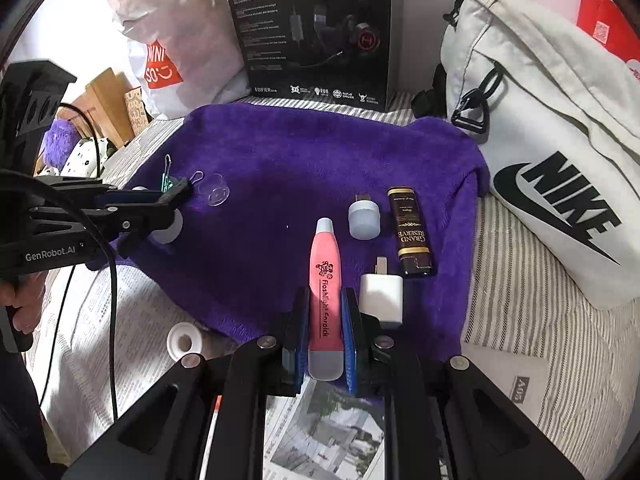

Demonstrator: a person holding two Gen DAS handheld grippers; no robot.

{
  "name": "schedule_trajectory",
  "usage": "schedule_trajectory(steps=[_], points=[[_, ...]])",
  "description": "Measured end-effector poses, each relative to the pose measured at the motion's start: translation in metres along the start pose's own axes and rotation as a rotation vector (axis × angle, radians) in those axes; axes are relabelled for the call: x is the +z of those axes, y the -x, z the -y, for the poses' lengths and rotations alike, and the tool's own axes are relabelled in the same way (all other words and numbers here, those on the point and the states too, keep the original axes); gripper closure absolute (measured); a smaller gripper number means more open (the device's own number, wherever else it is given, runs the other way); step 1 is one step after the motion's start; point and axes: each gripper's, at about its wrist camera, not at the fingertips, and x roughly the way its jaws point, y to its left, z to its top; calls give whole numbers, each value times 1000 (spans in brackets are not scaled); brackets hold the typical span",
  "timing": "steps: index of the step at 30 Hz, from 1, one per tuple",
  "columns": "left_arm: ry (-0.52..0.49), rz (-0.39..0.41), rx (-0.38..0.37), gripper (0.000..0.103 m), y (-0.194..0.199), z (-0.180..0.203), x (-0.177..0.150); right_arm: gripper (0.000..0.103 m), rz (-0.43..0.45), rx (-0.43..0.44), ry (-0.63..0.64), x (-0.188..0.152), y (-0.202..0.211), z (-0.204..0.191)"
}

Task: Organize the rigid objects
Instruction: 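Lower the black box and pink tube onto the purple towel and open both tools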

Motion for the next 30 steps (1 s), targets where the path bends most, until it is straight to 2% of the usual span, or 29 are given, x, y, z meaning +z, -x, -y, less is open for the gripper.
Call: schedule_trajectory(steps=[13,30], points=[[-4,-63,-1,82,-36,-5,11,88,-47,20,29,8,-27,-3],[-25,-85,26,82,-46,-7,26,88,-66,5,42,14,-42,4]])
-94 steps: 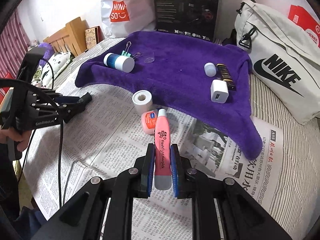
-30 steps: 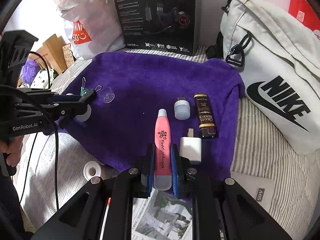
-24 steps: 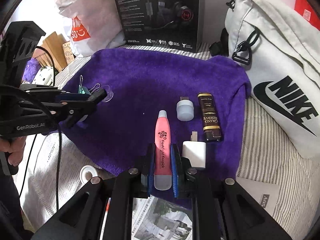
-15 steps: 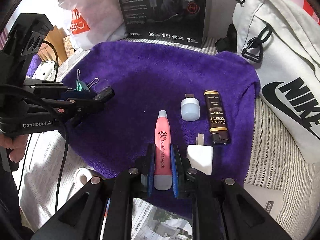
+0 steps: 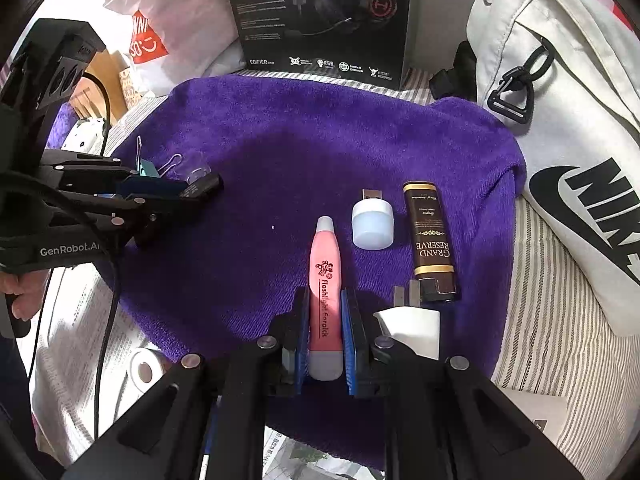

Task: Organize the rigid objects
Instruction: 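Lower the black box and pink tube onto the purple towel and open both tools, then move the left tool to the white tape roll while the right tool approaches the Vaseline tin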

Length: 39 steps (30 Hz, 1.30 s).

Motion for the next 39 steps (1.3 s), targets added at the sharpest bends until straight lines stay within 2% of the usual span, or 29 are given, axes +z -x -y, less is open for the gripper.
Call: schedule_trajectory(steps=[10,17,19,21,27,39], points=[[-6,6,6,81,2,0,-3,87,12,3,21,-5,2,0],[-16,8,-8,70,6,-2,-11,84,1,14,10,-8,4,0],[-14,6,-2,65,7,-2,-14,76,-2,18,9,-9,5,0],[-11,6,4,60,8,-1,-15,72,-2,2,8,-10,7,0],[-24,28,12,55,22,6,-19,72,18,8,-19,-15,20,3],[-63,108,23,53,65,35,-51,67,74,-26,-108,-46,63,12]])
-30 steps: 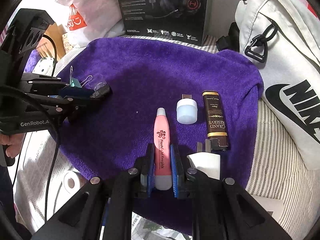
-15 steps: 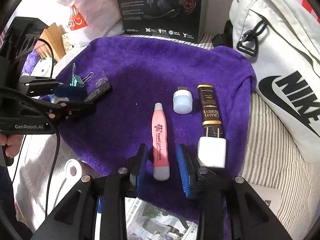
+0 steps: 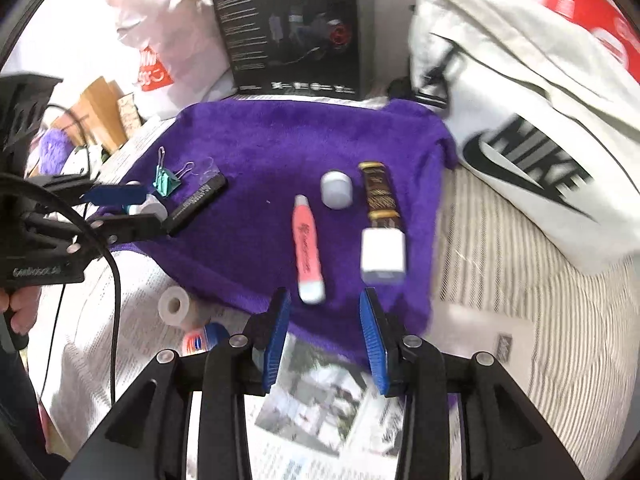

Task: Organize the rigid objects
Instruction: 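Move the left tool to the white tape roll while the right tool approaches the Vaseline tin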

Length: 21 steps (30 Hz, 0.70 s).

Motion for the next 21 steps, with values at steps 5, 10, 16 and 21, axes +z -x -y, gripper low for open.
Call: schedule_trajectory(steps=[5,10,16,21], points=[[-4,26,-20,53,13,16,-22,62,32,-10,-62,-23,21,10],[-24,33,-16,53,6,37,-38,61,61,-20,-134,-43,38,19],[-50,14,-5,53,-13,56,-45,61,72,-17,-168,-65,50,24],[-38,-3,17,54,-28,59,-42,60,65,-5,-184,-79,54,26]])
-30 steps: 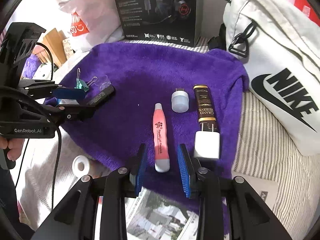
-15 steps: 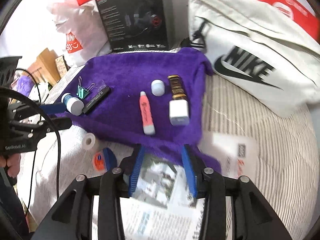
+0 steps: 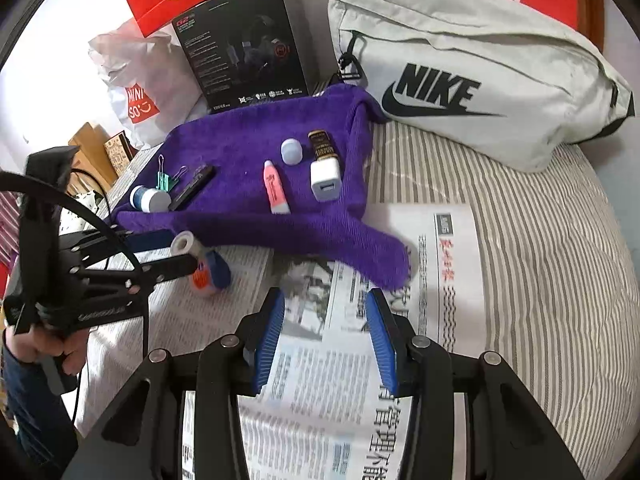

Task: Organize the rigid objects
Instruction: 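Move the left tool to the white tape roll while the right tool approaches the Vaseline tin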

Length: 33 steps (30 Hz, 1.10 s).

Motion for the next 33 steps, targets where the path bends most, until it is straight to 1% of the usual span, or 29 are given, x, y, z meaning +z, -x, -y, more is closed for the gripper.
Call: schedule_trajectory(steps=[1,6,9,10,12,15,18,20,22,23,24,26,33], points=[[5,2,18,54,-1,-1,0,60,-2,3,-2,-2,0,0],[45,3,18,54,-1,-13,-4,60,-13,13,9,-8,-1,-1],[66,0,46,55,0,-19,-5,60,-22,21,15,-12,-4,-2],[70,-3,45,55,0,-19,-5,60,-25,23,16,-12,-5,-2],[72,-5,36,55,-2,-17,-5,60,-31,27,18,-12,-8,-3],[69,-19,50,55,-9,-11,-4,60,-41,32,19,-12,-11,-3],[82,-36,41,55,-15,-8,-3,60,-52,34,21,-13,-14,-3],[84,-31,48,55,-17,-6,-2,60,-60,34,26,-14,-17,-4],[87,-28,50,63,-18,-7,-1,60,-70,33,27,-16,-20,-4],[92,-26,48,72,-18,-8,0,60,-73,34,28,-16,-21,-5],[99,-26,41,74,-18,-10,0,60,-78,36,29,-17,-22,-5],[101,-24,25,75,-17,-12,0,60,-85,36,31,-18,-25,-6],[83,-32,45,75,-20,-10,2,60,-98,50,45,-19,-29,-14]])
